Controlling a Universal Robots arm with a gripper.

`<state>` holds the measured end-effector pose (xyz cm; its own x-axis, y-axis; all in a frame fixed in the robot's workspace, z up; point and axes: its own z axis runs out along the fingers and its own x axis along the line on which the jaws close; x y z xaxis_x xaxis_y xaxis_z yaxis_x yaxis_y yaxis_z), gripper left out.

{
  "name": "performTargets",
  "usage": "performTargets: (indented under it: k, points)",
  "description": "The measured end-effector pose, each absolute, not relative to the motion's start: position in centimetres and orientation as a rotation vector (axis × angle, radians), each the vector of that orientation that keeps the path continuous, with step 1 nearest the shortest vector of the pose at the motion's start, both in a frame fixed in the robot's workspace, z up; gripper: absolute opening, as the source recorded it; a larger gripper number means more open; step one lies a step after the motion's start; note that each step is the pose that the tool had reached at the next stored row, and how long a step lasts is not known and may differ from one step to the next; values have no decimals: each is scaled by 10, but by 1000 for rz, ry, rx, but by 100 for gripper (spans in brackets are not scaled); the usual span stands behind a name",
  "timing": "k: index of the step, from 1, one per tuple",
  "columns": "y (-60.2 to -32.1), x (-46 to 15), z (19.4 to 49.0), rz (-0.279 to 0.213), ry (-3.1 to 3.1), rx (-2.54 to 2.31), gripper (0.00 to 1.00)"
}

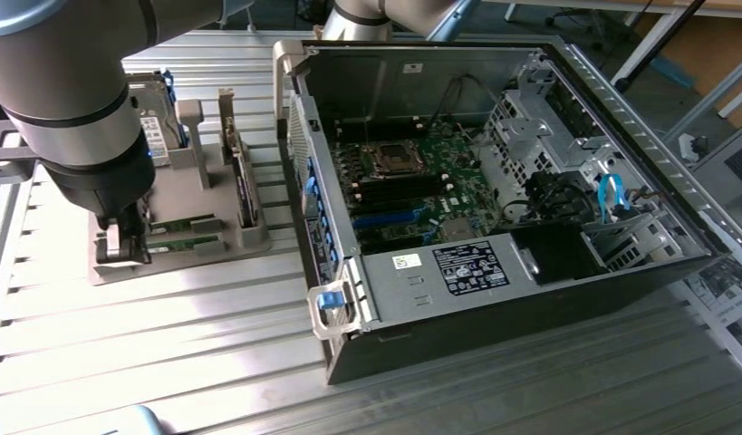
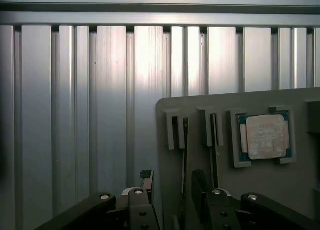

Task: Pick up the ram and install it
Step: 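Pick up the ram and move it above insertion slot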

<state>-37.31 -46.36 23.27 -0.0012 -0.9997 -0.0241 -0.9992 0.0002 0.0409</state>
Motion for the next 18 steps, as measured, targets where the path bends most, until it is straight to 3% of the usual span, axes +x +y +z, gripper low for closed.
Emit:
performTargets:
  k: [18]
  points:
    - [-454, -373, 229, -72, -2213, 2212, 44]
